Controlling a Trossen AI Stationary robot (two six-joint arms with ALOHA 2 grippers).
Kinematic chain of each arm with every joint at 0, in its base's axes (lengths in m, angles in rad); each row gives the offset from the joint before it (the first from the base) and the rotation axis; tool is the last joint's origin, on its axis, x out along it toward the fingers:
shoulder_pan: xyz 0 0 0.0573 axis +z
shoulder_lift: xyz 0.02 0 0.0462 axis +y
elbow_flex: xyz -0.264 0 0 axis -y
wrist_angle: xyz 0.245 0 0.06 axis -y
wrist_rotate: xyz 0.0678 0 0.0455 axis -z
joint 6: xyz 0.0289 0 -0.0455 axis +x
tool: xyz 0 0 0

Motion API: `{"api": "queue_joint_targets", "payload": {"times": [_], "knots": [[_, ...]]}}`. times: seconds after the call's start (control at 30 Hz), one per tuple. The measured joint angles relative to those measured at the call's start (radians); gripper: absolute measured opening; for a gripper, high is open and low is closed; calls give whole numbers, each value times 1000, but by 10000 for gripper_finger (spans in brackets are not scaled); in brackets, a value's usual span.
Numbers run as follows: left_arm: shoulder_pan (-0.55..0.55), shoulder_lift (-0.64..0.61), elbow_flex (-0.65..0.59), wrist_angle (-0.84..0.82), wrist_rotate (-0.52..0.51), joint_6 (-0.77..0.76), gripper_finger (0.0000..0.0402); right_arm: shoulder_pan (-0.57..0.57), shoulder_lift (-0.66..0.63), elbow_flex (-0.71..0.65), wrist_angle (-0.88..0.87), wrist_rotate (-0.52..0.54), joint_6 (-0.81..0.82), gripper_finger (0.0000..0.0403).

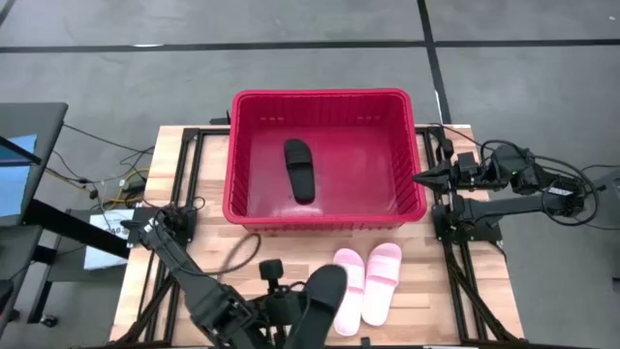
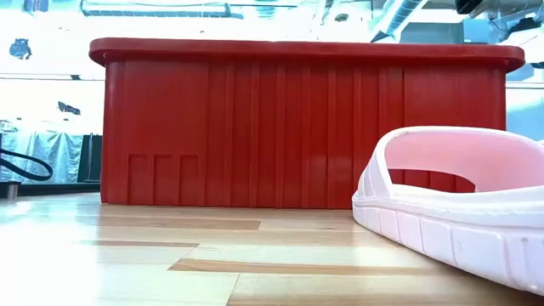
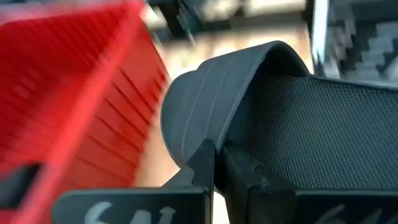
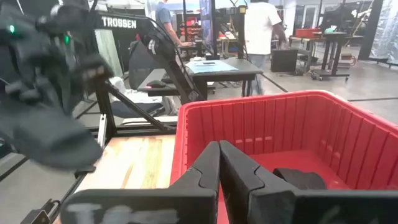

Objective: Pick and place slides into bin
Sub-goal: Put the black slipper into the red bin

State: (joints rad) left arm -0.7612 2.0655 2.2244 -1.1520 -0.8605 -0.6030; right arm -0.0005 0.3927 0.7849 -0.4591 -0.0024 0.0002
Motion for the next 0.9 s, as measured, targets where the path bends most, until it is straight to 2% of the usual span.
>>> {"api": "queue_joint_targets", "payload": {"times": [0.13, 0.2, 0.27, 0.37, 0.53, 0.57, 0.63, 0.73, 0.9], "knots": [[9, 0, 119, -13, -178, 100, 0, 0, 0, 0, 0, 0, 0, 0], [23, -16, 129, -13, -253, 140, 0, 0, 0, 0, 0, 0, 0, 0], [46, -42, 115, -28, -295, 147, 0, 0, 0, 0, 0, 0, 0, 0], [94, -68, 117, -142, -325, 102, 0, 0, 0, 0, 0, 0, 0, 0], [188, -94, 116, -429, -317, -33, 0, 0, 0, 0, 0, 0, 0, 0], [214, -100, 107, -425, -314, -29, 0, 0, 0, 0, 0, 0, 0, 0], [253, -132, 78, -415, -296, 87, 0, 0, 0, 0, -1, 0, 0, 0], [339, -166, 57, -416, -287, 173, 0, 0, 0, 0, -1, 0, 0, 0], [497, -291, -95, -416, -230, 310, 0, 0, 0, 0, -6, 0, 0, 0]]}}
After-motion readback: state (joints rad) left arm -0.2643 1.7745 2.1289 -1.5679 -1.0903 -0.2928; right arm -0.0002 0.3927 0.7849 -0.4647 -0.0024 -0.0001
